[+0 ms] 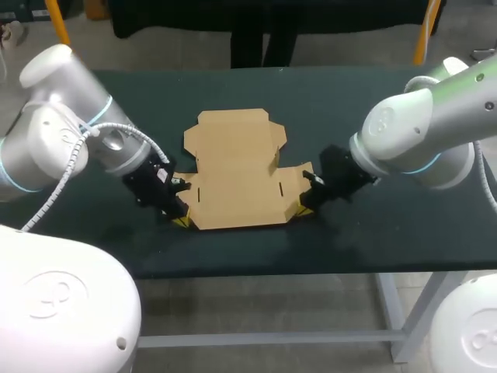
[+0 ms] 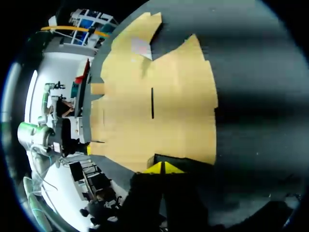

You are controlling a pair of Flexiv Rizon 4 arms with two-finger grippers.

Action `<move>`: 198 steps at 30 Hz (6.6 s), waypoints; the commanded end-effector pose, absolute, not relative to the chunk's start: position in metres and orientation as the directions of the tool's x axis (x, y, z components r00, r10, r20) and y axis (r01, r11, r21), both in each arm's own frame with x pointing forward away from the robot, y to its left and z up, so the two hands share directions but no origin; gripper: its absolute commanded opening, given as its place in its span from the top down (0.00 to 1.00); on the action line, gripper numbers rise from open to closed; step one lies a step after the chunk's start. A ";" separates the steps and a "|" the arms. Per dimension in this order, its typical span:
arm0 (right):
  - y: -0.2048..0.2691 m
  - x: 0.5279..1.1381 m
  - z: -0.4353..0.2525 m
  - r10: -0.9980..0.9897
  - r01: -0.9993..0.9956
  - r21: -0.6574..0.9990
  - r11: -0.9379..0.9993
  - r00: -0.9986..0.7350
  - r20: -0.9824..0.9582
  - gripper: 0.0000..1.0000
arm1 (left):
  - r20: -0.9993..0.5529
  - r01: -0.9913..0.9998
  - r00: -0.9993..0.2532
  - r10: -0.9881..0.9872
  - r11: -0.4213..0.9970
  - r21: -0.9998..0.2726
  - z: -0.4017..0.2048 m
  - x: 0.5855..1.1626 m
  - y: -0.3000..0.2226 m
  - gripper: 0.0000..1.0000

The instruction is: Assemble the packaging by folding the flat box into shape, placing the metal phone stand inside, and closing the box properly

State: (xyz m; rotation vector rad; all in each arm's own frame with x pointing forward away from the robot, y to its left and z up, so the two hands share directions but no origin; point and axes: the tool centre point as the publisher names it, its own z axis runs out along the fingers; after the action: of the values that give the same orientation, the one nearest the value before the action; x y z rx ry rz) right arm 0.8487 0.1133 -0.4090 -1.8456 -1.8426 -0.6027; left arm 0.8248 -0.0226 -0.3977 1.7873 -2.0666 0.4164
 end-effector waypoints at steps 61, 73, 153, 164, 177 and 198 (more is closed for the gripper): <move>0.145 0.846 -0.412 0.894 0.999 -0.014 0.041 -0.031 0.446 1.00 | 0.315 -0.982 -0.168 -0.934 0.186 0.028 -0.396 0.825 -0.063 1.00; 0.148 0.844 -0.414 0.906 1.000 0.000 0.028 -0.025 0.423 1.00 | 0.317 -0.984 -0.162 -0.934 0.177 0.018 -0.402 0.825 -0.069 1.00; 0.098 0.870 -0.371 0.776 0.996 0.086 -0.001 -0.054 0.629 1.00 | 0.435 -0.979 -0.100 -0.895 0.010 -0.204 -0.344 0.842 -0.029 0.80; 0.082 0.898 -0.353 0.714 0.999 0.038 0.028 -0.046 0.699 0.94 | 0.489 -0.974 -0.129 -0.863 0.017 -0.227 -0.324 0.862 -0.016 0.41; 0.061 0.942 -0.339 0.633 1.000 -0.025 0.018 0.008 0.774 0.00 | 0.562 -0.965 -0.186 -0.806 0.043 -0.257 -0.299 0.898 0.010 0.00; 0.050 0.981 -0.330 0.576 0.998 -0.055 -0.013 0.053 0.816 0.00 | 0.602 -0.954 -0.258 -0.755 0.101 -0.282 -0.276 0.941 0.040 0.00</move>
State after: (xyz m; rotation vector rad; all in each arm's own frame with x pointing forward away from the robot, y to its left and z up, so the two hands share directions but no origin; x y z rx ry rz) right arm 0.9780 0.0536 -0.3293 -1.8634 -1.5608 -1.0358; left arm 0.9397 0.0398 -0.2770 1.6884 -2.0767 0.9294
